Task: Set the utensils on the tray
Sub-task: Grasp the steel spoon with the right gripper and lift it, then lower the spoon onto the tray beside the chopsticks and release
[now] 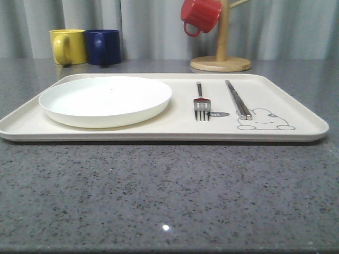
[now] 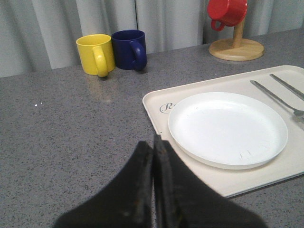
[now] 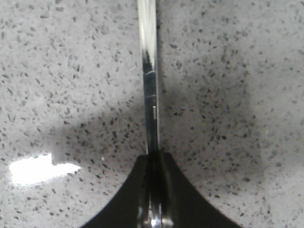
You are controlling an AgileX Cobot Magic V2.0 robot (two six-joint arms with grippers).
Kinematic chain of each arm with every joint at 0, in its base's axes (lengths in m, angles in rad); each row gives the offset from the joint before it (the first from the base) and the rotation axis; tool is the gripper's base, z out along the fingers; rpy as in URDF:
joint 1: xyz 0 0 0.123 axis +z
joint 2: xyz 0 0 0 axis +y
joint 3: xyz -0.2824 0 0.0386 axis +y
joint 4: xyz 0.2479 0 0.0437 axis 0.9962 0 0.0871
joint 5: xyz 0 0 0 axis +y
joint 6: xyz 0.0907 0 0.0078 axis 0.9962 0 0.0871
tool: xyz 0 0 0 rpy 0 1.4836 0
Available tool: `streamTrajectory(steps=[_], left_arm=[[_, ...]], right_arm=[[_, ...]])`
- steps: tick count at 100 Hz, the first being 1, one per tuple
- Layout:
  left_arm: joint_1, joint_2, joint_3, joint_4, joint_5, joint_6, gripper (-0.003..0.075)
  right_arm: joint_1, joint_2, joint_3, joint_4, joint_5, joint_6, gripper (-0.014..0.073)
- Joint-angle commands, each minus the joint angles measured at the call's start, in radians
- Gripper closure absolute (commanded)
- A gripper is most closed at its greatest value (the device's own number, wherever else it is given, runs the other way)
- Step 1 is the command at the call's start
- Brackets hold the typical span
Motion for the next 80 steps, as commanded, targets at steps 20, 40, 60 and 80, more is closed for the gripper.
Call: streamTrajectory(steps=[20,40,60,80], left_arm=[[-0.007,0.008,-0.025,-0.011,-0.071,0.000,0.0739],[-0.007,0.008,-0.025,-0.011,-0.071,0.000,0.0739],[-0.007,0.008,-0.025,-0.011,-0.071,0.000,0.0739],[-0.007,0.008,-0.025,-0.011,-0.071,0.000,0.0739]], right_arm=[[0.057,-0.182,-0.025,0.060,0.002,-0.009,0.0662],[0.207,-0.257,-0.025,0.169,0.043,-0.009,0.0662],[0.365,-0.252,-0.017,0.282,0.046,0.030,0.0662],[0.474,-0.226,0.005,0.284,0.001,0.155,0.0662]])
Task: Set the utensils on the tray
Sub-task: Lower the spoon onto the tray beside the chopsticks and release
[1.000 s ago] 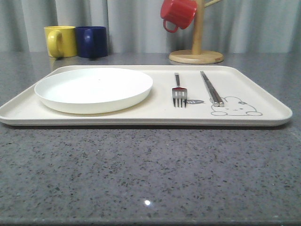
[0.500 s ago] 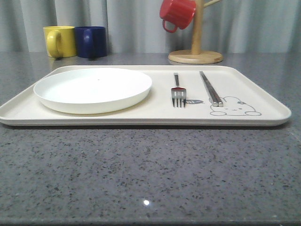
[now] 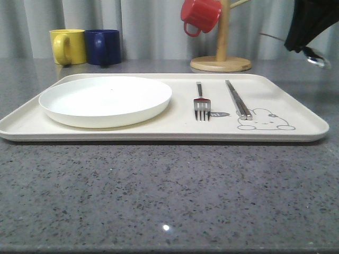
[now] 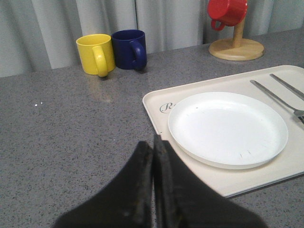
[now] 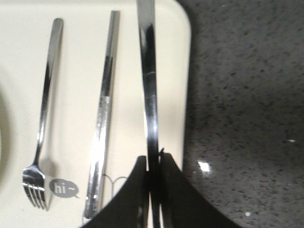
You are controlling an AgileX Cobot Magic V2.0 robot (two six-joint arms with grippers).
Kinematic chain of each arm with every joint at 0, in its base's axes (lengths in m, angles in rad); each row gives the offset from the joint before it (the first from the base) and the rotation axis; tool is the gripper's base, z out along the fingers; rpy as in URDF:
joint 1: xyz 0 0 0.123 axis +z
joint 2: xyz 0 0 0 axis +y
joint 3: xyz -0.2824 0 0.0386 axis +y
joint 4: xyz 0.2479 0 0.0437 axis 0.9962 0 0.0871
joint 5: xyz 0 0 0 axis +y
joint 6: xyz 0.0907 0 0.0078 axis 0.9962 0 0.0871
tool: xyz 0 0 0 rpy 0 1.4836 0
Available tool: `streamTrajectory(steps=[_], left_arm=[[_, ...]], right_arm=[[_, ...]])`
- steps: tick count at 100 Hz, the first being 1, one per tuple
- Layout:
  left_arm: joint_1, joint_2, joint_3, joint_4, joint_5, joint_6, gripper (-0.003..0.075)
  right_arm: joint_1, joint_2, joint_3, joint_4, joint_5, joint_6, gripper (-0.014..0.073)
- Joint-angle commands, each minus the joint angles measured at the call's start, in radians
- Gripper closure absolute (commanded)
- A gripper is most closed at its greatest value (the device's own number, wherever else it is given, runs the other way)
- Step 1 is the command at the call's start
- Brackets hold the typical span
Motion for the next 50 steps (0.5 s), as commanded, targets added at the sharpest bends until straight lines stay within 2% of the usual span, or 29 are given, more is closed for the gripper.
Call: streamTrajectory(steps=[1,20,50], left_arm=[[-0.007,0.008,-0.025,-0.011,-0.071,0.000,0.0739],[-0.007,0.008,-0.025,-0.011,-0.071,0.000,0.0739],[-0.007,0.008,-0.025,-0.011,-0.071,0.000,0.0739]], right_arm=[[0.026,-0.029,-0.016,0.018,-0.044,0.053,0.0662],[0.088,0.020,-0.016,0.014,-0.061,0.123,0.0662],[0.089,0.090,-0.016,-0.071,-0.085,0.227,0.0662]])
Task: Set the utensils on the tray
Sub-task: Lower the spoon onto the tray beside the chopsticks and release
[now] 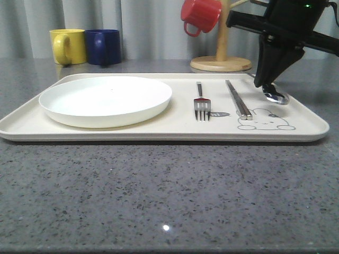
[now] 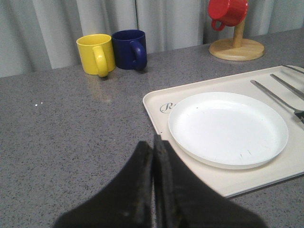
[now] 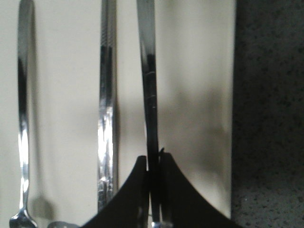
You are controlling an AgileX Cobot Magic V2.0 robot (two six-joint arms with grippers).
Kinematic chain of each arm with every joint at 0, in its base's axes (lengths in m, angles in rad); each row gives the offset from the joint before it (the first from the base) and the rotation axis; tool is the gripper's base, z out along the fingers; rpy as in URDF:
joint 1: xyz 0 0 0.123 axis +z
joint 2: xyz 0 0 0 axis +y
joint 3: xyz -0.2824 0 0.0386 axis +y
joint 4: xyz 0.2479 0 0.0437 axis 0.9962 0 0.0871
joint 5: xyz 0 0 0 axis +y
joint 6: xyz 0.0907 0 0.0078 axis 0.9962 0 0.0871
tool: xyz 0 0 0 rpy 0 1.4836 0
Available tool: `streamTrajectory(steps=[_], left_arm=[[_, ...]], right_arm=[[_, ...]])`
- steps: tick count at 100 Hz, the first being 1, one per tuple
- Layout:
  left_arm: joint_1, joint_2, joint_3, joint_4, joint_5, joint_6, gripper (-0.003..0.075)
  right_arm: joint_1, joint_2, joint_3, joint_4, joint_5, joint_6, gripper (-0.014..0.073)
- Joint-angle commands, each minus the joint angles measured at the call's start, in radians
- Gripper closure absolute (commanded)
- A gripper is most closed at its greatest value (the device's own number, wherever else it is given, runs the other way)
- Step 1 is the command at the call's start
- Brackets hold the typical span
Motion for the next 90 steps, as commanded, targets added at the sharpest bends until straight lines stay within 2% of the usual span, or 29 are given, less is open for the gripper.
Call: streamTrajectory(steps=[1,34,44,56,68,90], left_arm=[[-0.007,0.008,-0.025,-0.011,-0.071,0.000,0.0739],[-0.007,0.008,-0.025,-0.011,-0.071,0.000,0.0739],[-0.007,0.008,-0.025,-0.011,-0.071,0.000,0.0739],[-0.007,0.008,-0.025,-0.011,-0.071,0.000,0.0739],[-0.007,0.008,-0.025,-0.011,-0.071,0.000,0.0739],[-0.007,0.008,-0.025,-0.011,-0.071,0.000,0.0739]], right_arm=[[-0.002,-0.031,-0.023,-0.015,-0.030,0.014,0.0662],[-0.002,-0.013,-0.023,-0.025,-0.028,0.014,0.0648],[-0.002,-0.013,-0.023,-0.026,-0.026,0.014,0.0550],[-0.002,-0.013,-0.023,-0.026,-0.026,0.014,0.0349],[-0.002,-0.013,-0.024,-0.026,-0.023,0.014,0.0209],[-0.002,-0.051,-0.025,-0.033,-0.029,0.002,0.0194]])
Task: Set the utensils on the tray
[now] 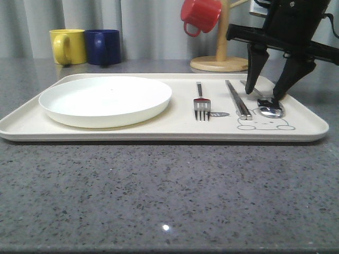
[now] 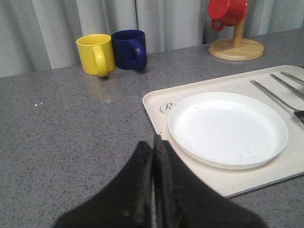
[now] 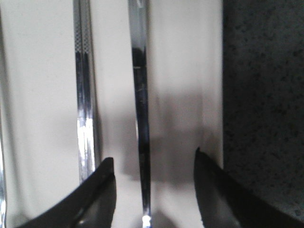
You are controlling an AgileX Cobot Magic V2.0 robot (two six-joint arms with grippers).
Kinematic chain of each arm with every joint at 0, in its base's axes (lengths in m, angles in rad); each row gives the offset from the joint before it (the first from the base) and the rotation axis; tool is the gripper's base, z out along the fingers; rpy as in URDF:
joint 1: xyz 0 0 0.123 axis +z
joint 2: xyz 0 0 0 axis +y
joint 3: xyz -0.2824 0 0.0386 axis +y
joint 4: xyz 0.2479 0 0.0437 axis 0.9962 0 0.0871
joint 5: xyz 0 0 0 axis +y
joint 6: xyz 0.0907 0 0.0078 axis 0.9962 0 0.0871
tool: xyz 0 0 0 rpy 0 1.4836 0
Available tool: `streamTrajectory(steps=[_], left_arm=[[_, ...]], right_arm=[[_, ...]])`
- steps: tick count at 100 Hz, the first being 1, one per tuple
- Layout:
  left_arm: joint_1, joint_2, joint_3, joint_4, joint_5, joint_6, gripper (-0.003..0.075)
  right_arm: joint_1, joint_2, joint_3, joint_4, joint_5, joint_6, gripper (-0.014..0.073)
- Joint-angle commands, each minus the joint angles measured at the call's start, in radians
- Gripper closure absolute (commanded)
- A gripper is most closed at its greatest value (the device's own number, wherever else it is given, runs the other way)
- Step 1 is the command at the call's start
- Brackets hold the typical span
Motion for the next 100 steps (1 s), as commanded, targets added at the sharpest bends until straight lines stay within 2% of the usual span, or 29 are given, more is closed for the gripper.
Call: streamTrajectory(steps=[1,10,22,32,46,61,79,100], left_arm=[[-0.007,0.008,-0.025,-0.011,-0.071,0.000,0.0739],[-0.007,0.008,-0.025,-0.011,-0.071,0.000,0.0739],[-0.007,0.008,-0.025,-0.011,-0.071,0.000,0.0739],[-0.007,0.008,-0.025,-0.011,-0.071,0.000,0.0739],[-0.007,0.008,-0.025,-0.011,-0.071,0.000,0.0739],[-0.007,0.008,-0.025,-0.011,-0.071,0.000,0.0739],[-0.007,0.008,-0.025,-0.011,-0.071,0.000,0.0739],[-0.007,0.008,-0.025,-0.011,-0.071,0.000,0.0739]], right_arm=[[-0.002,-0.083,-0.025,-0.012,-0.019,-0.017,0.0198],[-0.002,-0.127,-0.023,-0.043,-0.017,-0.047,0.0280],[-0.002,-0.205,-0.002,-0.120,-0.019,-0.048,0.0523],[-0.002,-0.282,0.041,-0.191,-0.021,-0.048,0.0669],[-0.006,-0.394,0.157,-0.255,-0.044,-0.048,0.0661],[-0.006,-0.517,0.308,-0.304,-0.130,-0.048,0.0661],[-0.019,-0.651,0.489,-0.304,-0.225,-0.039,0.0661],[-0.088,-0.807,0.666,-0.304,-0.338,0.000,0.0661]])
